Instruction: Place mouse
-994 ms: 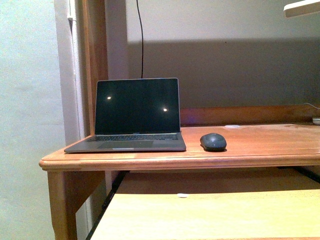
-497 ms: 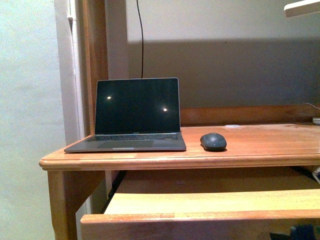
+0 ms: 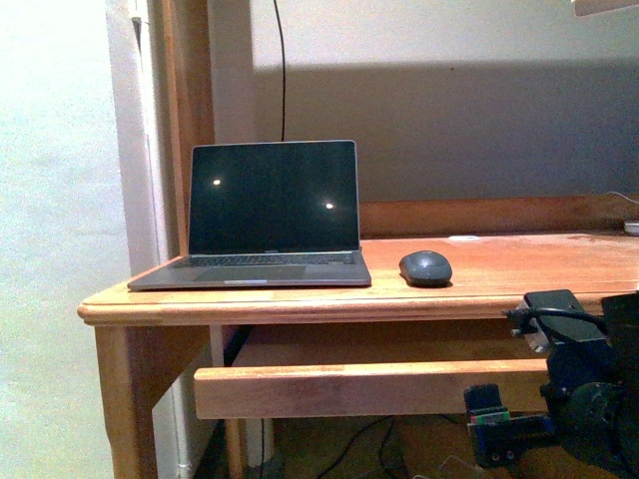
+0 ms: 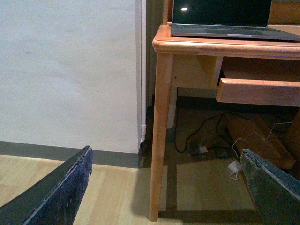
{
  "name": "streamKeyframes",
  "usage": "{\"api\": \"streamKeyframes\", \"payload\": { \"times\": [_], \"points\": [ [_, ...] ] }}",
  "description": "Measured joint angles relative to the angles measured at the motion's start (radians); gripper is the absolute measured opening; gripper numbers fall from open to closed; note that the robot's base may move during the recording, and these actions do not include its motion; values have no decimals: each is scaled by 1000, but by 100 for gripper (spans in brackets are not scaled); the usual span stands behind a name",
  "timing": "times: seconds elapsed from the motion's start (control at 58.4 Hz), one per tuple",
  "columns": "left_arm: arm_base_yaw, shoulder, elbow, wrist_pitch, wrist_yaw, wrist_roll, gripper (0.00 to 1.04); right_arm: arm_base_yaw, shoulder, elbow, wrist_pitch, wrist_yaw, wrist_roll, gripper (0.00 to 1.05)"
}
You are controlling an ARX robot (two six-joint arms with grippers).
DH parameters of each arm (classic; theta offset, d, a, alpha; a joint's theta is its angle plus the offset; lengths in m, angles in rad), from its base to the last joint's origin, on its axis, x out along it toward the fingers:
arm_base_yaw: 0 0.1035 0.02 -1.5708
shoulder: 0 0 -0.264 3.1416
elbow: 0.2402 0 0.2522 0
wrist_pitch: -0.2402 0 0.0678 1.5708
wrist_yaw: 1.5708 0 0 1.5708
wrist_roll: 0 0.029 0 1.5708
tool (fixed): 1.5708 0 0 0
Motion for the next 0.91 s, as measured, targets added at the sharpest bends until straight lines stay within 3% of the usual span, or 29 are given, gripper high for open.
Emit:
{"api": "streamKeyframes", "payload": {
  "times": [0.6, 0.908],
  "points": [
    [0, 0, 0, 0, 0, 0, 97, 85, 166, 271, -71, 150, 42, 97],
    [0, 0, 0, 0, 0, 0, 97, 57, 95, 192, -36, 90, 116, 97]
  ]
}}
